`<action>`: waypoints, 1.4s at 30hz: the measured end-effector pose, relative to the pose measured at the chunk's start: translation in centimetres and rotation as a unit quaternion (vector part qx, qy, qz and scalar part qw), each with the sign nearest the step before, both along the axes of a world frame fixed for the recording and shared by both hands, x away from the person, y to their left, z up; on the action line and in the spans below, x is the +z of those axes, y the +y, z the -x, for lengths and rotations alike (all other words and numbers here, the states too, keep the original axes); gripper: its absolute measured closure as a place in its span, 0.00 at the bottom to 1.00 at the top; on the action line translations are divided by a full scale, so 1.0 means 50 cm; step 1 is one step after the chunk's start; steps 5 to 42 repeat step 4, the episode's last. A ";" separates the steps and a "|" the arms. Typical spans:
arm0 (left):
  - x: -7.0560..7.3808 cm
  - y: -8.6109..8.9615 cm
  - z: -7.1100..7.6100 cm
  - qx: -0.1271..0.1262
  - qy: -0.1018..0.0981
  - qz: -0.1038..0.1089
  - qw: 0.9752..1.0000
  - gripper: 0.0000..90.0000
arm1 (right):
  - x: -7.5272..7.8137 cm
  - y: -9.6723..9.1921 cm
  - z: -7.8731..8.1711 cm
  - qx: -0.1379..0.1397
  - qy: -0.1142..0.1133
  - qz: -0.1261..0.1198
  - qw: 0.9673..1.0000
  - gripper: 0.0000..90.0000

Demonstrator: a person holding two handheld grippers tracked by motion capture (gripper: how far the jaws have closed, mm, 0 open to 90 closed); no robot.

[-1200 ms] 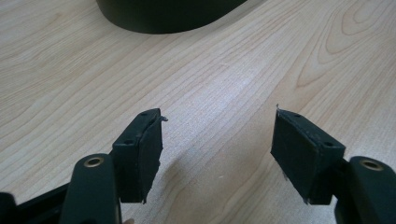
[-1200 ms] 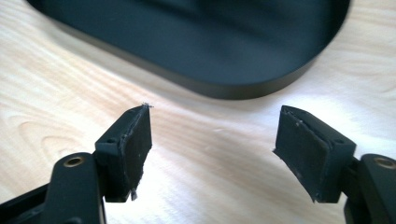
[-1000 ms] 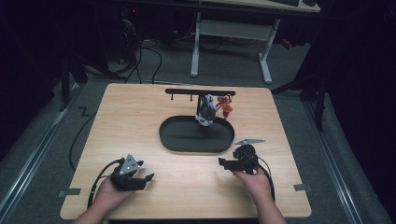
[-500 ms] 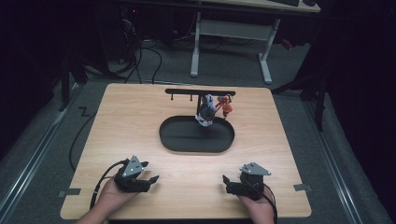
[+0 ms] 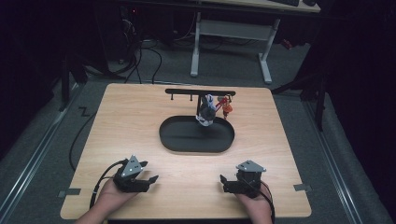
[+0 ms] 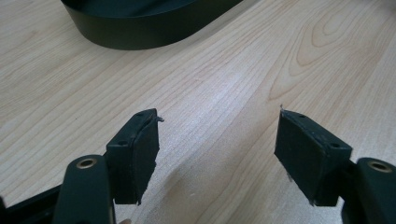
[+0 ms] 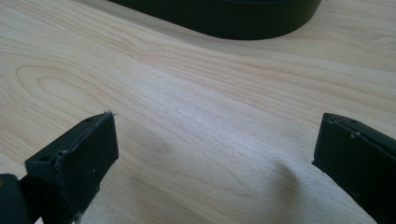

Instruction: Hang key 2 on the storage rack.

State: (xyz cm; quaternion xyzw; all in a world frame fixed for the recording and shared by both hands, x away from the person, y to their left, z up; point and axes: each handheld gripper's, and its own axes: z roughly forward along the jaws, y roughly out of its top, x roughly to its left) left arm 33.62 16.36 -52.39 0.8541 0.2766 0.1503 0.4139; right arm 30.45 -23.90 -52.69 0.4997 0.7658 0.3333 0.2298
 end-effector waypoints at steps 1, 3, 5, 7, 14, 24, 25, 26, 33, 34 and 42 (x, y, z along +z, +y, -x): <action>0.001 0.001 0.000 0.000 -0.002 0.001 1.000 0.34 | 0.002 -0.002 0.001 -0.005 -0.004 -0.002 1.000 0.00; 0.003 0.001 0.000 0.001 -0.003 0.003 1.000 0.34 | 0.005 -0.007 0.002 -0.009 -0.006 -0.005 1.000 0.00; 0.004 0.001 -0.001 0.001 -0.003 0.005 1.000 0.34 | 0.006 -0.010 0.003 -0.013 -0.006 -0.007 1.000 0.00; 0.004 0.001 -0.001 0.001 -0.003 0.005 1.000 0.34 | 0.006 -0.010 0.003 -0.013 -0.006 -0.007 1.000 0.00; 0.004 0.001 -0.001 0.001 -0.003 0.005 1.000 0.34 | 0.006 -0.010 0.003 -0.013 -0.006 -0.007 1.000 0.00; 0.004 0.001 -0.001 0.001 -0.003 0.005 1.000 0.34 | 0.006 -0.010 0.003 -0.013 -0.006 -0.007 1.000 0.00; 0.004 0.001 -0.001 0.001 -0.003 0.005 1.000 0.34 | 0.006 -0.010 0.003 -0.013 -0.006 -0.007 1.000 0.00; 0.004 0.001 -0.001 0.001 -0.003 0.005 1.000 0.34 | 0.006 -0.010 0.003 -0.013 -0.006 -0.007 1.000 0.00; 0.004 0.001 -0.001 0.001 -0.003 0.005 1.000 0.34 | 0.006 -0.010 0.003 -0.013 -0.006 -0.007 1.000 0.00; 0.004 0.001 -0.001 0.001 -0.003 0.005 1.000 0.34 | 0.006 -0.010 0.003 -0.013 -0.006 -0.007 1.000 0.00; 0.004 0.001 -0.001 0.001 -0.003 0.005 1.000 0.34 | 0.006 -0.010 0.003 -0.013 -0.006 -0.007 1.000 0.00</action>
